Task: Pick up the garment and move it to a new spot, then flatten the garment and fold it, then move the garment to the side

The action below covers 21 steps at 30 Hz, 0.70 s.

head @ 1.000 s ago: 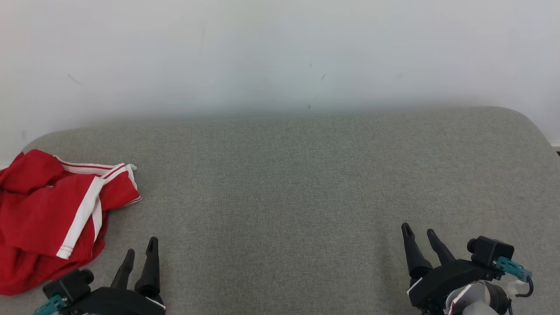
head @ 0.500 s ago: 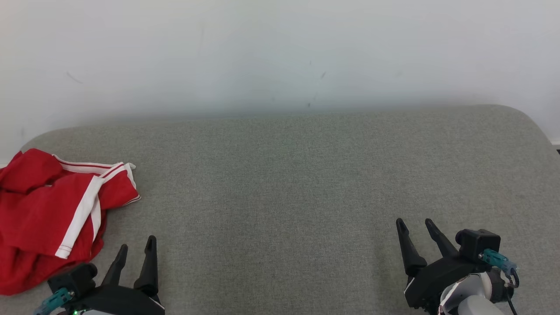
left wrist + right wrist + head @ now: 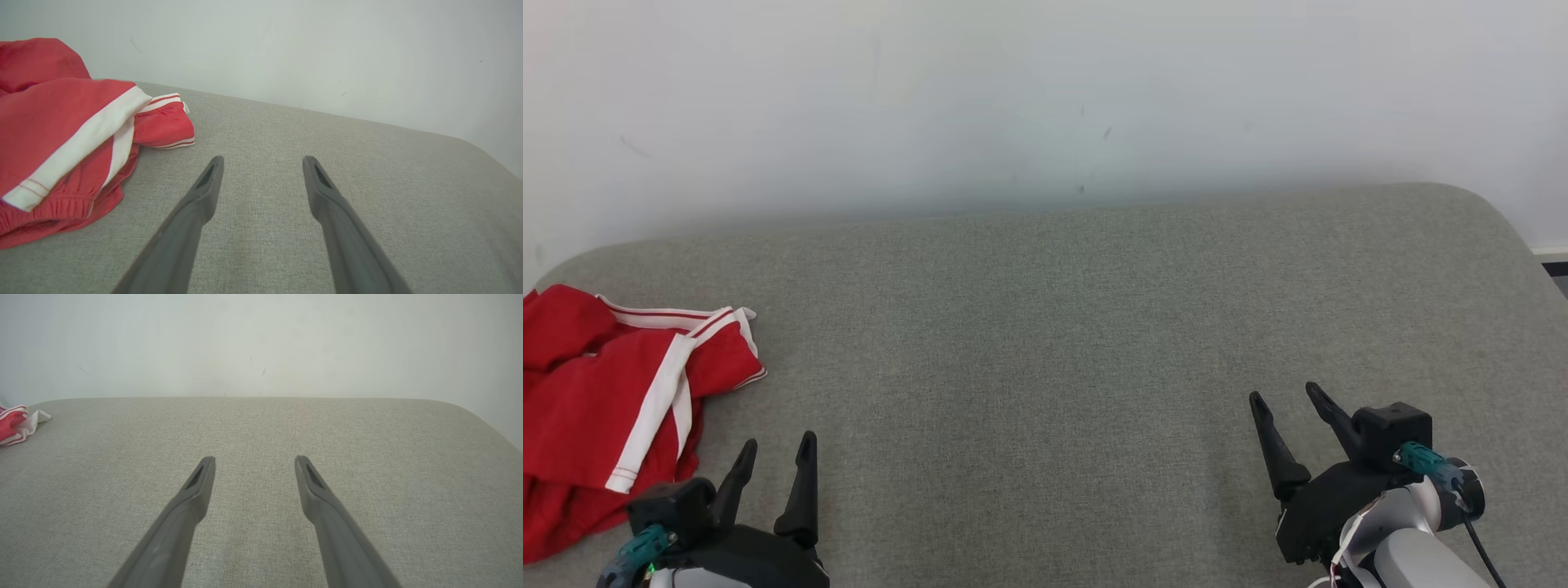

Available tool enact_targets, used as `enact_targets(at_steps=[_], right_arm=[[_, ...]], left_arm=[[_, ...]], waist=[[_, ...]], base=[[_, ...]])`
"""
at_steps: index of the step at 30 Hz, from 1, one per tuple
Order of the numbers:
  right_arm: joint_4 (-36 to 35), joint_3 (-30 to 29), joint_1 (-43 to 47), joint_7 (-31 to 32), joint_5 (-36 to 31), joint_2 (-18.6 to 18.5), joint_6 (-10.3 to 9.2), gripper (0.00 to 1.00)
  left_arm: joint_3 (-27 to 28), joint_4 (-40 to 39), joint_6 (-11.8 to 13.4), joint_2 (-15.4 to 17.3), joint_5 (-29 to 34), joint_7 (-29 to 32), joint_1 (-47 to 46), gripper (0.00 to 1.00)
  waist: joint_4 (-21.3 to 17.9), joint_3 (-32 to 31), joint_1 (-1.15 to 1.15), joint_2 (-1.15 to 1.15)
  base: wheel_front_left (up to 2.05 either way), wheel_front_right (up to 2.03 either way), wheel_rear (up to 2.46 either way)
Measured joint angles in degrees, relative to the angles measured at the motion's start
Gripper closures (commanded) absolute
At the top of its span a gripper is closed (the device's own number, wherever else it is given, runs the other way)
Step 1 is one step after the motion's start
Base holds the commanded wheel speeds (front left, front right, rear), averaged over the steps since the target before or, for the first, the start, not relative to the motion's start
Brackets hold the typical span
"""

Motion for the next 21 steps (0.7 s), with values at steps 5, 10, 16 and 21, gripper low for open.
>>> enact_targets(at_steps=[5,10,16,21], right_arm=[[-0.98,0.19,-0.01,0.42,-0.29,-0.48,0.01,0.0],[-1.76,0.47,0.07,0.43,-0.52,-1.41,0.52,0.0],[-2.59,0.43,0.23,0.44,-0.52,-1.97,0.54,0.0],[-2.87,-0.93,1.1,0.41,-0.02,-1.87,0.53,0.0]], left_arm=[[-0.03,-0.2,0.0,0.04,0.01,0.59,0.0,0.0],[-0.56,-0.26,0.0,0.03,0.08,1.25,-0.15,0.0],[-0.87,-0.26,-0.01,0.07,0.14,1.77,-1.05,0.0],[-0.36,-0.2,-0.01,0.07,0.13,1.82,-0.98,0.0]], waist=[[-0.09,0.16,0.0,0.0],[0.39,0.27,0.0,0.0],[1.33,0.28,0.0,0.0],[1.63,0.0,0.0,0.0]], base=[[0.0,0.0,0.0],[0.0,0.0,0.0],[0.0,0.0,0.0],[0.0,0.0,0.0]])
